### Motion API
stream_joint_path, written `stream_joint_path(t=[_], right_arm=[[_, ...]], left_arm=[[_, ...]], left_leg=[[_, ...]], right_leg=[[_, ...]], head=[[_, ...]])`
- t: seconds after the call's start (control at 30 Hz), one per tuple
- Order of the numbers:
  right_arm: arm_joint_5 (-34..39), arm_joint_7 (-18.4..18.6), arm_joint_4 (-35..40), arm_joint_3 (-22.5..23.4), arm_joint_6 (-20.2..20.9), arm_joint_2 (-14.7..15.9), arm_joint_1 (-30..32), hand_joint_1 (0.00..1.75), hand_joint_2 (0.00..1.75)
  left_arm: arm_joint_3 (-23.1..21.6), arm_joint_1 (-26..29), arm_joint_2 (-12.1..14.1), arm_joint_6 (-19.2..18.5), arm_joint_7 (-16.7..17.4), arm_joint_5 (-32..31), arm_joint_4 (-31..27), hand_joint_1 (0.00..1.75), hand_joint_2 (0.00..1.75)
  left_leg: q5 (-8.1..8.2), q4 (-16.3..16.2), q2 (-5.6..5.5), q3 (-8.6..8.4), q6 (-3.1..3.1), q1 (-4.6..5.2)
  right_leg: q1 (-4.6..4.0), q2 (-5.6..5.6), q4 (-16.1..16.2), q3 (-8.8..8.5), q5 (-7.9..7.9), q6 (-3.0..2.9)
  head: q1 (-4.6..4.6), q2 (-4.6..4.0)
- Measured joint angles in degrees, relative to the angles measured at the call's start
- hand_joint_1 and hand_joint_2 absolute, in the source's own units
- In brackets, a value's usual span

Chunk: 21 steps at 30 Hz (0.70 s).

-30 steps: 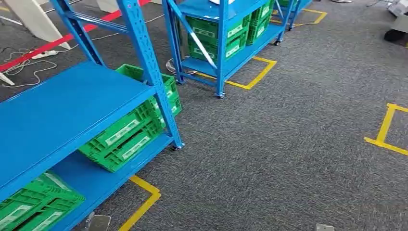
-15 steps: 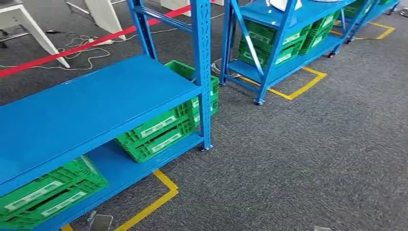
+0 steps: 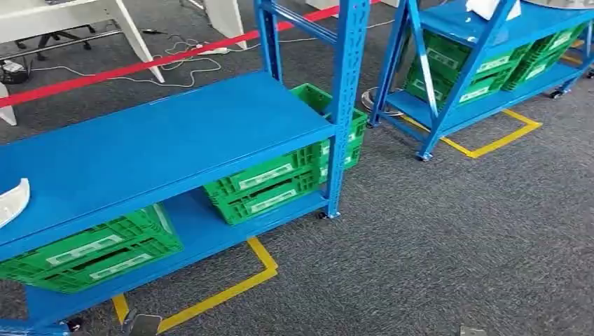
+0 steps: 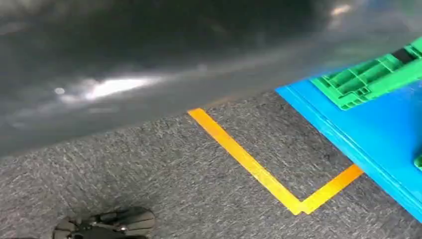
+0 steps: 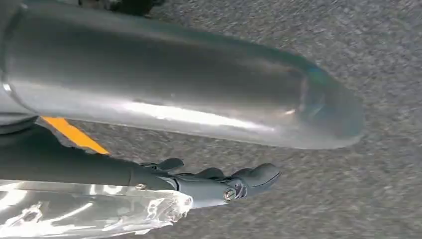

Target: Take the parts from the cabinet and place them on the table.

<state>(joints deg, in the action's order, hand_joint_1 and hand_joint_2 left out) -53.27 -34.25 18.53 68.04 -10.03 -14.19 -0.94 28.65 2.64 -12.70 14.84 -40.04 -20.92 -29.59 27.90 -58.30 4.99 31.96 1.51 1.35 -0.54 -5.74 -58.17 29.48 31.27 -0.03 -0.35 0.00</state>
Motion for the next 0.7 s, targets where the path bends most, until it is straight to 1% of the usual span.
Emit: stream_joint_path(t=[0.03,0.1,0.13,0.17,0.2,0.23,0.27,0.3,0.33,0.37,0.4,0.43,0.47,0.5,0.53,0.6,0.63,0.67,0.7], right_arm=[[0.0,0.0,0.0,0.0,0.1,0.0,-0.1,0.0,0.0],[-0.2,0.1,0.0,0.1,0.2,-0.1,-0.2,0.0,0.0],[-0.4,0.0,0.1,0.2,0.3,-0.1,-0.3,0.0,0.0],[-0.6,0.0,0.1,0.3,0.3,-0.1,-0.4,0.0,0.0],[-0.7,-0.1,0.2,0.4,0.3,-0.1,-0.5,0.0,0.0],[-0.9,0.0,0.2,0.5,0.3,-0.1,-0.4,0.0,0.0],[-1.0,0.0,0.2,0.6,0.3,-0.1,-0.3,0.0,0.0],[-1.0,-0.1,0.2,0.7,0.3,-0.1,-0.2,0.0,0.0],[-1.1,-0.2,0.2,0.9,0.2,-0.1,-0.3,0.0,0.0],[-1.2,-0.2,0.2,0.9,0.1,-0.1,-0.4,0.0,0.0],[-1.3,-0.2,0.2,1.0,0.0,0.0,-0.4,0.0,0.0],[-1.4,-0.2,0.2,1.0,-0.1,0.1,-0.4,0.0,0.0],[-1.4,-0.2,0.1,1.1,-0.1,0.1,-0.4,0.0,0.0],[-1.6,-0.3,0.1,1.2,-0.1,0.0,-0.5,0.0,0.0],[-1.6,-0.4,0.0,1.3,-0.1,0.0,-0.6,0.0,0.0],[-1.4,-1.1,0.0,1.4,-0.1,0.1,-0.8,0.0,0.0],[-1.4,-1.2,0.0,1.5,0.0,0.1,-0.9,0.0,0.0],[-1.3,-1.3,0.0,1.5,0.1,0.1,-1.0,0.0,0.0],[-1.2,-1.4,0.0,1.6,0.1,0.1,-1.0,0.0,0.0]], left_arm=[[0.0,-0.1,0.0,0.1,0.0,0.0,-0.1,0.0,0.0],[0.1,0.6,0.0,0.1,0.0,0.0,-0.2,0.0,0.0],[0.3,0.8,0.0,-0.1,0.0,0.1,-0.2,0.0,0.0],[0.6,1.1,0.1,-0.4,0.0,0.6,-0.3,0.0,0.0],[0.9,1.0,0.0,-0.7,0.0,0.7,-0.4,0.0,0.0],[1.2,0.9,0.0,-0.9,0.0,0.7,-0.6,0.0,0.0],[1.2,1.0,-0.1,-1.1,0.0,0.6,-0.7,0.0,0.0],[1.3,1.1,-0.1,-1.1,0.0,0.5,-0.7,0.0,0.0],[1.5,1.3,-0.2,-1.1,0.0,0.5,-0.7,0.0,0.0],[1.8,1.4,-0.2,-1.1,0.0,0.5,-0.7,0.0,0.0],[2.1,1.4,-0.2,-1.1,0.0,0.5,-0.8,0.0,0.0],[2.3,1.4,-0.2,-1.1,0.0,0.5,-0.8,0.0,0.0],[2.5,1.4,-0.1,-1.1,0.0,0.5,-0.9,0.0,0.0],[2.7,1.3,-0.1,-1.1,0.0,0.6,-1.0,0.0,0.0],[2.8,1.4,-0.1,-1.2,0.0,0.5,-1.2,0.0,0.0],[3.3,1.8,-0.1,-1.2,0.0,0.5,-1.4,0.0,0.0],[3.7,2.0,-0.1,-1.3,0.0,0.5,-1.4,0.0,0.0],[4.0,2.1,-0.1,-1.4,0.0,0.5,-1.4,0.0,0.0],[4.1,2.1,-0.1,-1.5,0.0,0.5,-1.5,0.0,0.0]], left_leg=[[0.06,0.0,-0.61,0.23,0.01,0.05],[-0.07,0.3,-1.91,0.48,0.2,0.18],[-0.78,1.6,-2.63,-0.44,0.29,-0.47],[-1.07,2.1,-3.08,-0.67,0.22,-0.72],[-1.24,2.2,-3.66,-0.58,0.47,-0.87],[-1.27,2.1,-4.46,-0.46,0.51,-0.98],[-1.27,2.1,-5.36,-0.43,0.51,-1.01],[-1.27,2.1,-6.15,-0.43,0.5,-1.07],[-1.29,2.1,-6.88,-0.52,0.45,-1.16],[-1.26,2.1,-7.71,-0.65,0.24,-1.34],[-1.12,1.9,-8.7,-0.77,-0.12,-1.62],[-0.9,1.5,-9.62,-0.82,-0.64,-1.94],[-0.59,1.0,-10.36,-0.58,-1.27,-2.01],[-0.31,0.2,-11.06,-0.08,-1.75,-1.8],[-0.49,0.1,-11.59,0.38,-1.81,-1.83],[-1.02,0.4,-12.86,0.75,-2.56,-2.12],[-0.88,0.2,-13.36,0.94,-2.73,-2.21],[-0.26,-0.6,-10.48,1.15,-2.9,-1.96],[1.39,-3.2,-7.7,2.51,-3.18,-1.87]], right_leg=[[0.03,-0.75,0.1,0.1,-0.03,0.1],[0.1,-2.03,0.4,-0.28,-0.02,0.39],[-0.04,-1.84,0.4,-0.39,0.42,0.79],[0.27,1.86,-0.8,0.16,1.19,1.14],[0.43,4.29,-3.8,1.51,2.96,1.29],[0.6,5.38,-8.6,3.76,5.21,1.57],[0.8,5.71,-13.9,6.41,7.32,1.87],[0.94,5.7,-17.3,8.3,8.16,2.11],[1.12,5.7,-18.0,9.03,7.5,2.33],[1.34,5.71,-16.1,8.47,5.49,2.57],[1.69,5.89,-11.6,6.55,2.29,2.96],[2.15,6.69,-6.0,4.08,-0.72,3.35],[2.83,9.31,-1.9,2.28,-1.8,3.93],[2.92,11.57,-0.5,1.65,-0.74,3.82],[2.83,10.81,-1.0,1.51,-0.61,2.88],[2.5,9.66,-1.2,1.55,-0.66,2.14],[2.82,8.89,-1.0,1.4,-0.8,1.75],[2.7,8.17,-0.9,1.27,-0.87,1.28],[2.54,7.47,-0.9,1.24,-0.8,0.87]], head=[[0.13,0.0],[-0.02,0.0],[0.0,0.0],[0.31,0.0],[0.26,0.0],[0.46,0.0],[0.46,0.0],[0.46,0.0],[0.48,0.0],[0.4,0.0],[0.46,0.0],[0.46,0.0],[0.59,0.0],[0.96,0.0],[0.74,0.02],[0.63,0.0],[0.68,0.0],[0.57,0.0],[-0.07,0.0]])
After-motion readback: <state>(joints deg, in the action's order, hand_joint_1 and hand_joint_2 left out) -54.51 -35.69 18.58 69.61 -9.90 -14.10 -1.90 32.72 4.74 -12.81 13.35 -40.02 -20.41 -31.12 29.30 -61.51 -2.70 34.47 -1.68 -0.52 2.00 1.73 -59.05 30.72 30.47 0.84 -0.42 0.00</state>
